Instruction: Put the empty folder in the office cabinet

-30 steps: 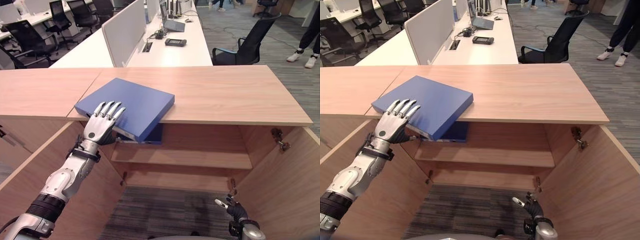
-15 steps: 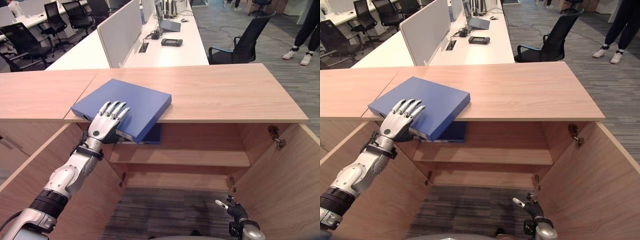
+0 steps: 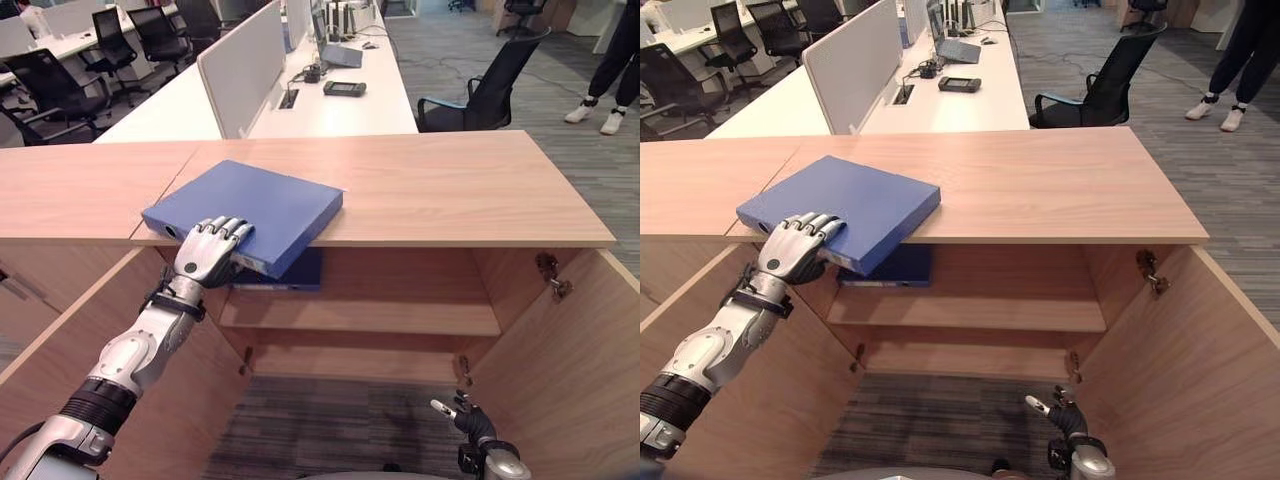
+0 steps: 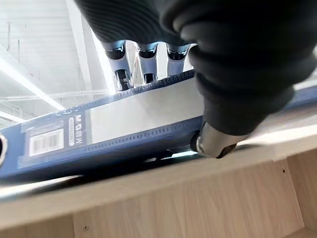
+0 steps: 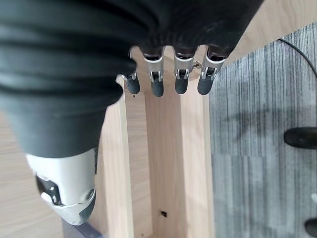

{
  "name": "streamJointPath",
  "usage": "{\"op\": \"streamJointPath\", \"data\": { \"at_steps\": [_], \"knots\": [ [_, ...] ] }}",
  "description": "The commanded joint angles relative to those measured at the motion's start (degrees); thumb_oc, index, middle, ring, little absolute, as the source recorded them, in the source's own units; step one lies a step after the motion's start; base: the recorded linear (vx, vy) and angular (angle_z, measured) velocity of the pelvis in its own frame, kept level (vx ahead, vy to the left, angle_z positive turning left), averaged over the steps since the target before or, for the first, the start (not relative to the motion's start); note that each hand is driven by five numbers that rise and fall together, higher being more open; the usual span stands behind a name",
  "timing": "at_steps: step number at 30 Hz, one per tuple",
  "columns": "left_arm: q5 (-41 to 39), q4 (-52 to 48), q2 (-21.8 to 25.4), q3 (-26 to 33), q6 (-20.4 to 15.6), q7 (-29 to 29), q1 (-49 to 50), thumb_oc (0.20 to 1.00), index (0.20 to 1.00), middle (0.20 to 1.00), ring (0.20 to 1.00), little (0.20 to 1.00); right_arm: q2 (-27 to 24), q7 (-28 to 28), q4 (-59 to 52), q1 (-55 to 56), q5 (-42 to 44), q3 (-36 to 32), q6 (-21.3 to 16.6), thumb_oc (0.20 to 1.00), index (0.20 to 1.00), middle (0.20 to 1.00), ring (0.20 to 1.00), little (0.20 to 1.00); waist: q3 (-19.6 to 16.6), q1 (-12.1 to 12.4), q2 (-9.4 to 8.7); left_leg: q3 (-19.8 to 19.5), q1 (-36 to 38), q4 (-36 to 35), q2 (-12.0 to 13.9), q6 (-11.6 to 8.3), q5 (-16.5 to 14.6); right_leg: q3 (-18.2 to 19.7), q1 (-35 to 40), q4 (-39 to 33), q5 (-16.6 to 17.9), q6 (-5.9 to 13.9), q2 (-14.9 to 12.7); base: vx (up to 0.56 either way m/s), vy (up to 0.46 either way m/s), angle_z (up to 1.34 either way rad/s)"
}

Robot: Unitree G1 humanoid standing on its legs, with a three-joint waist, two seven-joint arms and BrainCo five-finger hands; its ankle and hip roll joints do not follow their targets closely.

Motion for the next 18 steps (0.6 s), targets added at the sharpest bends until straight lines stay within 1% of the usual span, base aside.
{"op": "streamJointPath", "data": {
  "at_steps": [1,9,13,14,15,16,17,18],
  "knots": [
    [-0.53,2.10,1.75,-0.11,0.50,-0.89,-6.12,0.200,0.200,0.200,0.200,0.200,0.58,-0.43,0.40,-3.73,0.97,-0.24,-2.52,1.000,1.000,1.000,1.000,1.000,1.24,-0.04,-2.10,-1.88,1.81,0.70,1.77,-3.29,-5.10,0.60,2.64,0.41,-4.62,7.27,-4.56,0.00,0.000,0.00],
    [-1.02,1.60,1.80,1.03,0.52,-0.91,-5.56,0.200,0.200,0.200,0.200,0.200,0.60,-0.45,0.27,-3.66,0.88,-0.44,-2.40,1.000,1.000,1.000,1.000,1.000,1.20,0.06,-2.14,-1.62,1.74,0.70,1.80,-3.39,-5.00,0.63,2.62,0.41,-4.57,7.27,-4.62,0.00,0.000,0.00],
    [-1.35,0.22,2.89,2.43,0.34,-0.90,-5.01,0.200,0.200,0.200,0.200,0.200,0.72,-0.49,0.18,-3.49,1.09,-0.63,-2.49,1.000,1.000,1.000,1.000,1.000,1.11,0.21,-2.11,-1.64,1.87,0.70,1.87,-3.51,-4.94,0.51,2.80,0.41,-4.65,7.20,-4.58,0.00,0.000,0.00],
    [-1.83,-0.32,3.18,3.15,0.27,-0.69,-4.95,0.200,0.200,0.200,0.200,0.200,0.76,-0.49,0.09,-3.43,1.17,-0.78,-2.51,1.000,1.000,1.000,1.000,1.000,1.09,0.36,-2.11,-1.69,1.87,0.70,1.90,-3.52,-4.88,0.44,2.81,0.41,-4.69,7.18,-4.54,0.00,0.000,0.00],
    [-3.26,-2.37,3.86,5.28,0.13,-0.47,-4.74,0.200,0.200,0.200,0.200,0.200,0.86,-0.51,0.00,-3.35,1.12,-0.90,-2.49,1.000,1.000,1.000,1.000,1.000,1.06,0.58,-2.14,-1.85,1.83,0.70,1.91,-3.56,-4.82,0.39,2.88,0.41,-4.72,7.14,-4.52,0.00,0.000,0.00],
    [-3.33,-2.71,3.96,5.60,0.15,-0.66,-4.43,0.200,0.200,0.200,0.200,0.200,0.85,-0.51,-0.01,-3.39,1.11,-0.81,-2.47,1.000,1.000,1.000,1.000,1.000,1.08,0.48,-2.14,-1.85,1.83,0.70,1.91,-3.56,-4.81,0.39,2.89,0.41,-4.72,7.14,-4.52,0.00,0.000,0.00],
    [-5.61,-5.27,4.25,8.48,-0.26,0.16,-3.98,0.200,0.200,0.200,0.200,0.200,1.11,-0.54,0.10,-3.31,1.17,-1.14,-2.37,1.000,1.000,1.000,1.000,1.000,1.01,0.99,-2.22,-1.99,1.82,0.70,1.95,-3.61,-4.75,0.30,2.93,0.41,-4.79,7.05,-4.52,0.00,0.000,0.00],
    [-6.73,-6.63,4.20,10.17,-0.32,0.33,-3.25,0.200,0.200,0.200,0.200,0.200,1.18,-0.53,0.19,-3.38,1.16,-1.15,-2.32,1.000,1.000,1.000,1.000,1.000,1.00,1.04,-2.23,-2.01,1.82,0.70,1.96,-3.65,-4.73,0.25,2.99,0.41,-4.82,7.01,-4.52,0.00,0.000,0.00]
  ]
}}
